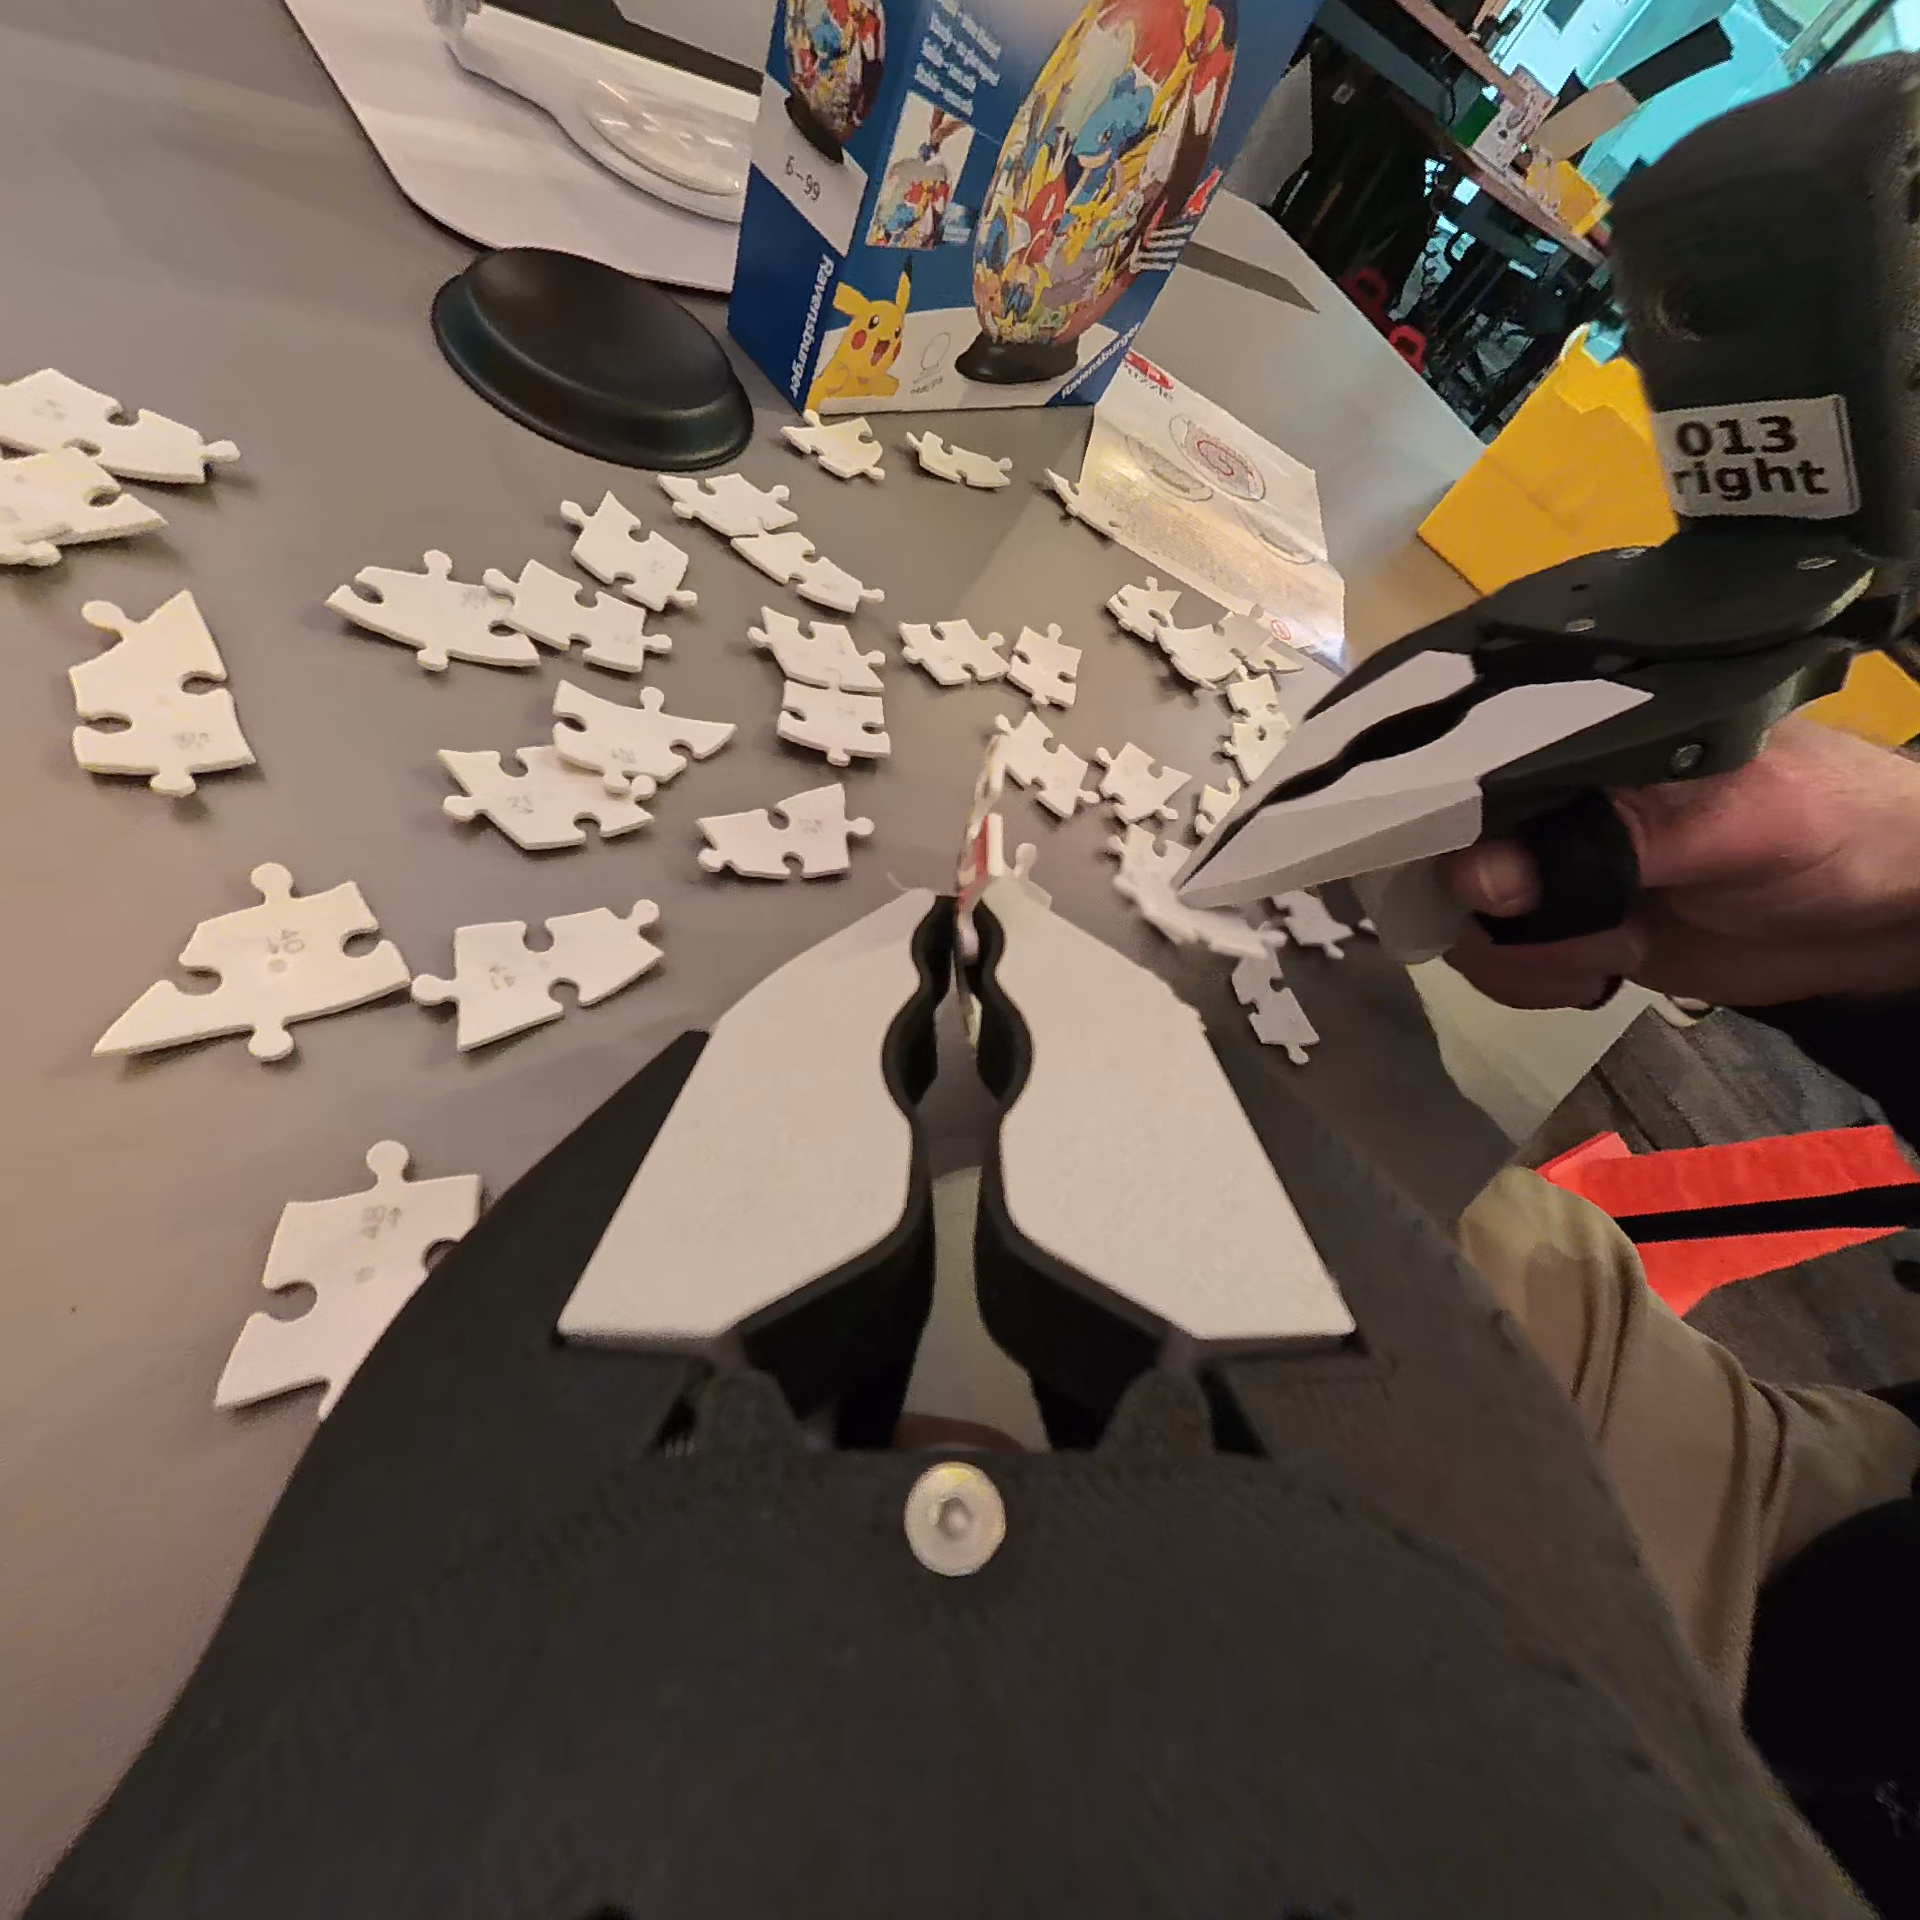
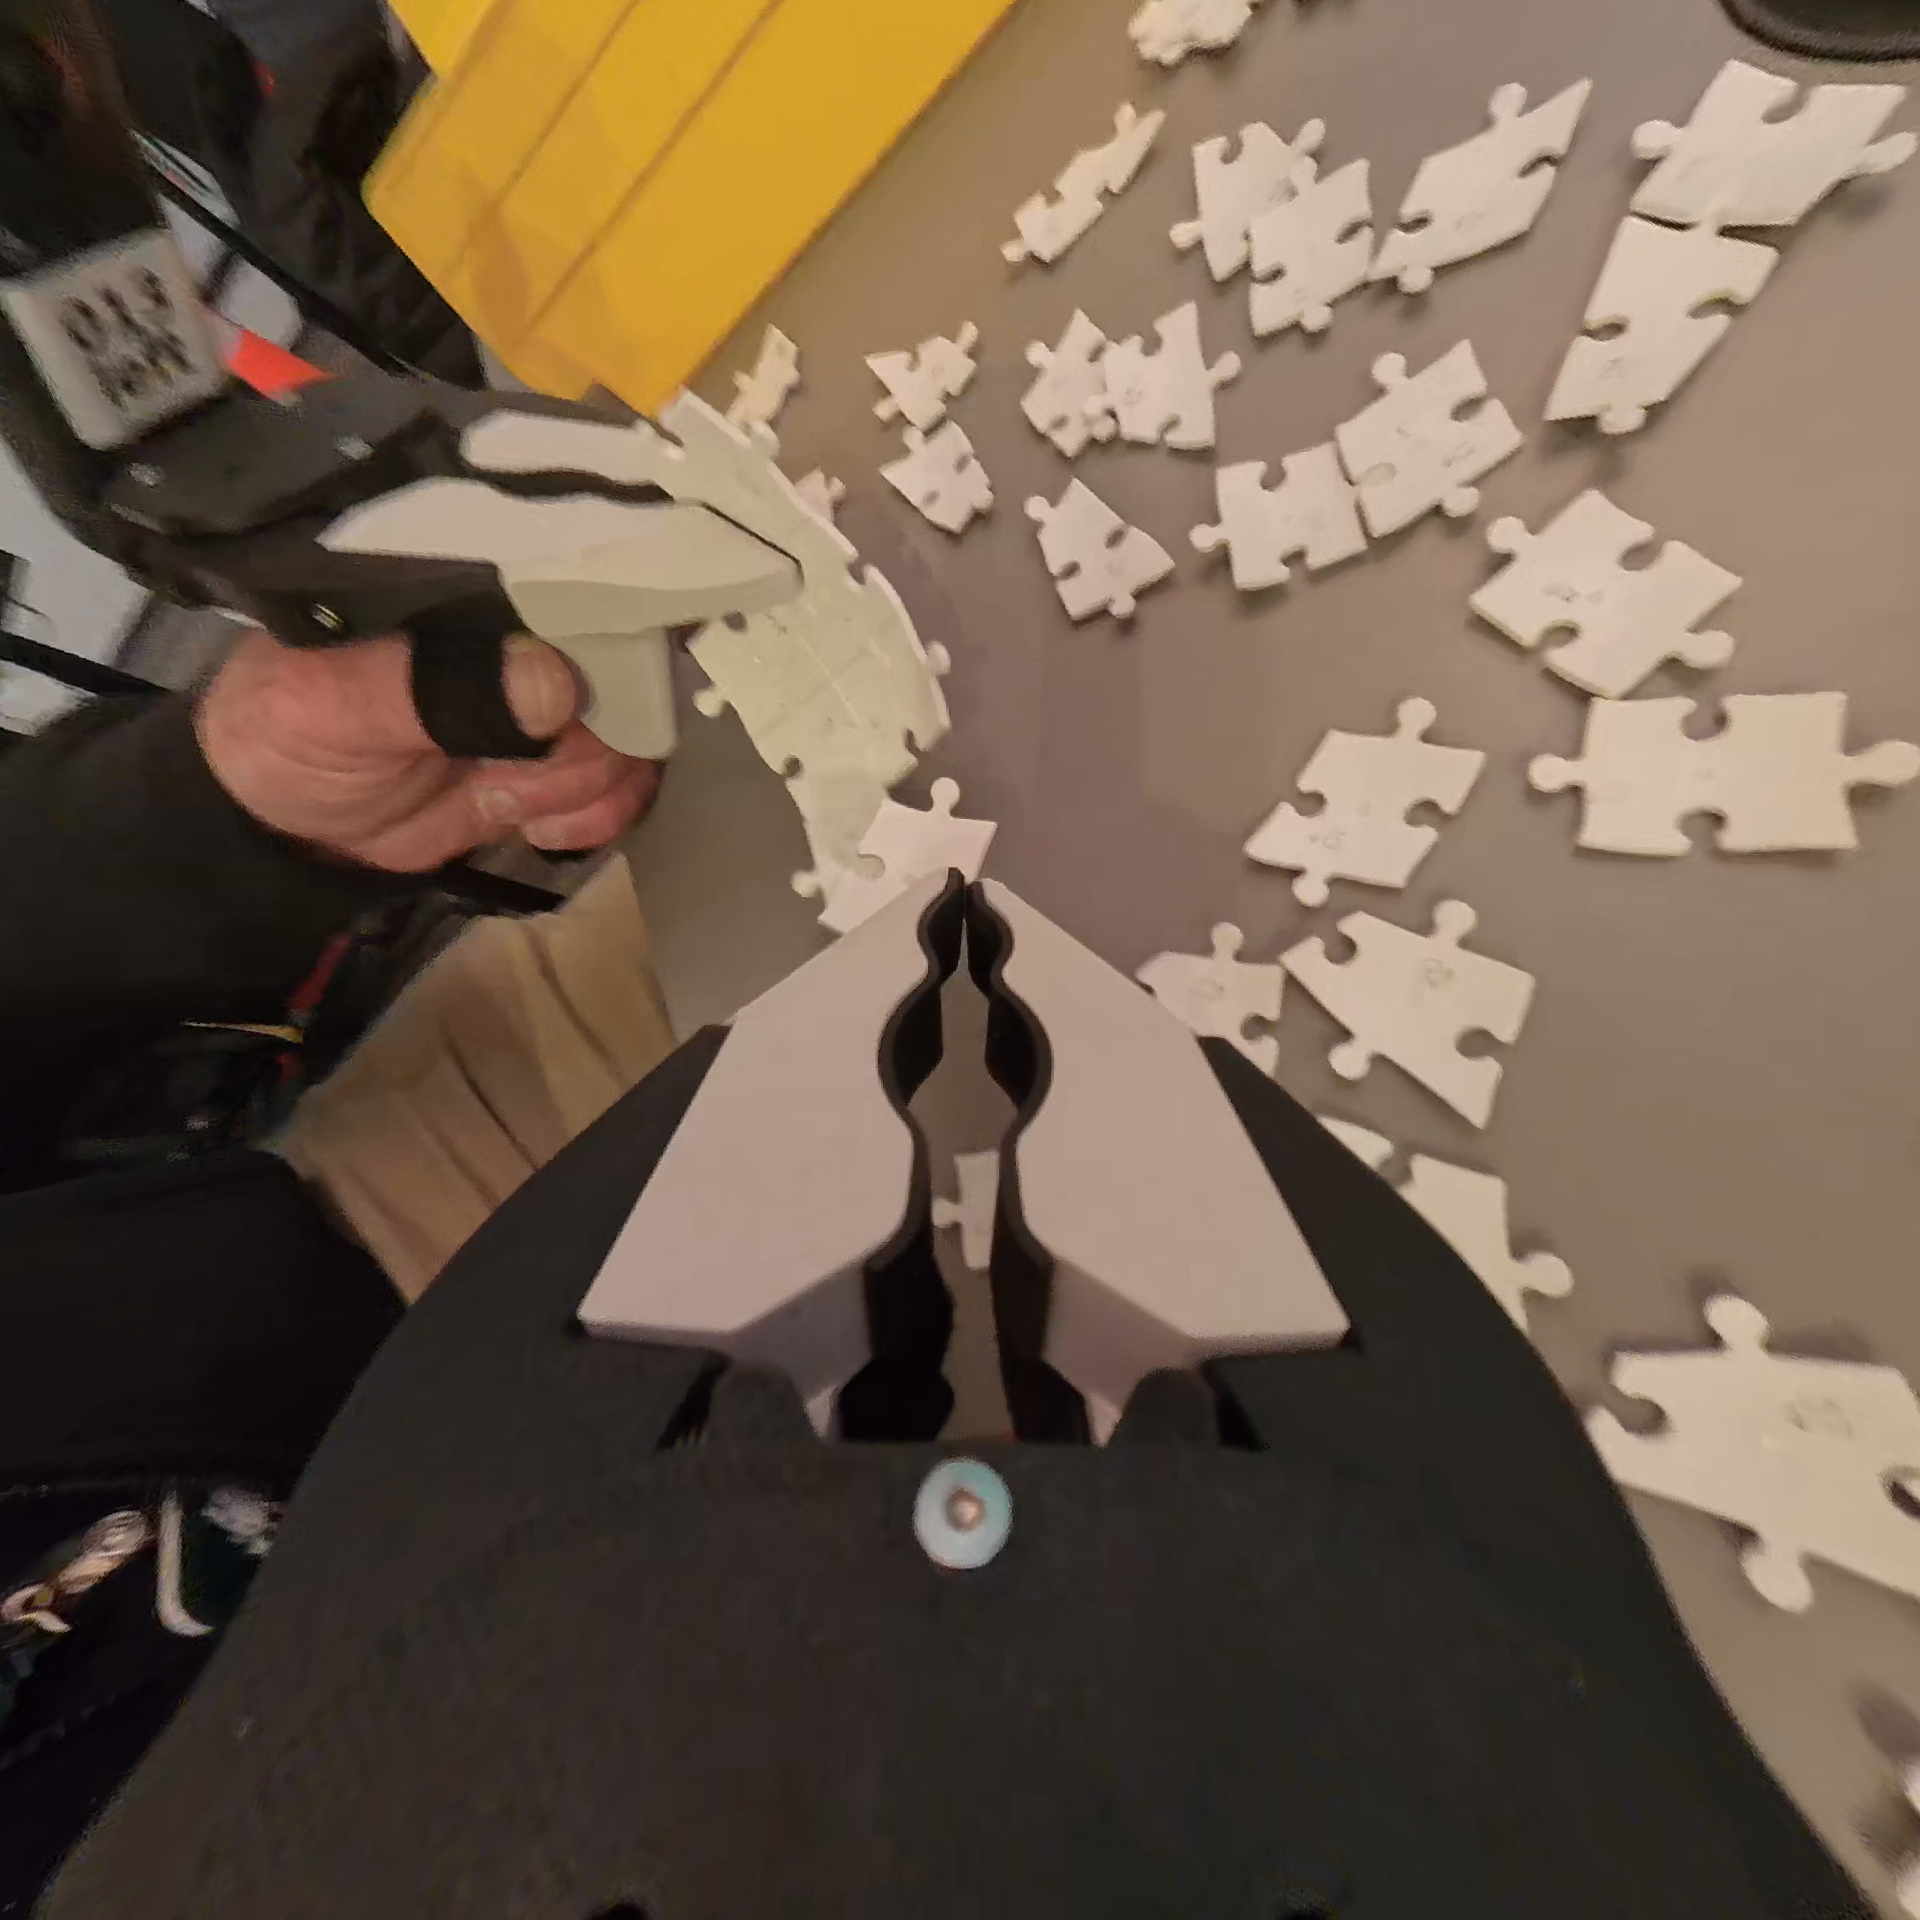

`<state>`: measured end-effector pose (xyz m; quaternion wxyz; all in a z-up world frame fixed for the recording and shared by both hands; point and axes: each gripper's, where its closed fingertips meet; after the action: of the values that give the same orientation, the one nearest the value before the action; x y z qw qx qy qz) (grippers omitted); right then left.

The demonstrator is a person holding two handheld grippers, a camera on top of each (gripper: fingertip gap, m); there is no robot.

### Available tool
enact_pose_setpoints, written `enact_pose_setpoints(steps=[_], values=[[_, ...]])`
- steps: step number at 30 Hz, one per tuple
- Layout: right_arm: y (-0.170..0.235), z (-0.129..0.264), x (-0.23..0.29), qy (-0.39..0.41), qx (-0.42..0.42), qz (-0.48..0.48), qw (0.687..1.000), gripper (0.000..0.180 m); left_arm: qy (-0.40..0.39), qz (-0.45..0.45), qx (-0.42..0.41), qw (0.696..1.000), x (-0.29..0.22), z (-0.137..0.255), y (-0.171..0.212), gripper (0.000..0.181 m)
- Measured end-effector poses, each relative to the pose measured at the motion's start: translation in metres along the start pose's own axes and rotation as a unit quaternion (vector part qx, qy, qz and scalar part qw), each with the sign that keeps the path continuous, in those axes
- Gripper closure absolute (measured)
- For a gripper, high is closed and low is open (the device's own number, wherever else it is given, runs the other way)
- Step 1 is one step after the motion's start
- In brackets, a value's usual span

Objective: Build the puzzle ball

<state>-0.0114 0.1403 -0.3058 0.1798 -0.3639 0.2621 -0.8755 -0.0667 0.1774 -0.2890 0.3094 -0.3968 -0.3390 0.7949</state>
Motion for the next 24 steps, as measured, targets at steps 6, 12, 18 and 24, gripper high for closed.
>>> enact_pose_setpoints(steps=[6, 12, 18, 24], values=[[0.014, 0.002, -0.006, 0.063, 0.052, 0.085, 0.993, 0.180, 0.006, 0.004, 0.015, 1.000, 0.004, 0.002, 0.001, 0.178], [0.026, 0.003, -0.002, 0.066, 0.189, 0.300, 0.933, 0.180, 0.025, -0.016, 0.074, 0.997, 0.008, 0.008, 0.008, 0.178], [0.022, -0.019, -0.001, 0.052, 0.272, 0.461, 0.843, 0.175, 0.028, -0.035, 0.113, 0.993, 0.014, 0.010, 0.015, 0.178], [0.013, -0.008, -0.001, 0.089, 0.245, 0.394, 0.881, 0.152, 0.027, -0.038, 0.123, 0.991, 0.018, 0.008, 0.020, 0.178]])
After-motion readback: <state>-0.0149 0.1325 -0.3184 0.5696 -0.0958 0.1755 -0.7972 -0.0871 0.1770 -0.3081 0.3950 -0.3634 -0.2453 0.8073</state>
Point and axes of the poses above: each gripper's, where its closed fingertips meet, z back along the fingers, y out of its underside, x = y × z across the jaws, and after that the axes turned 4 degrees about x, right-handed
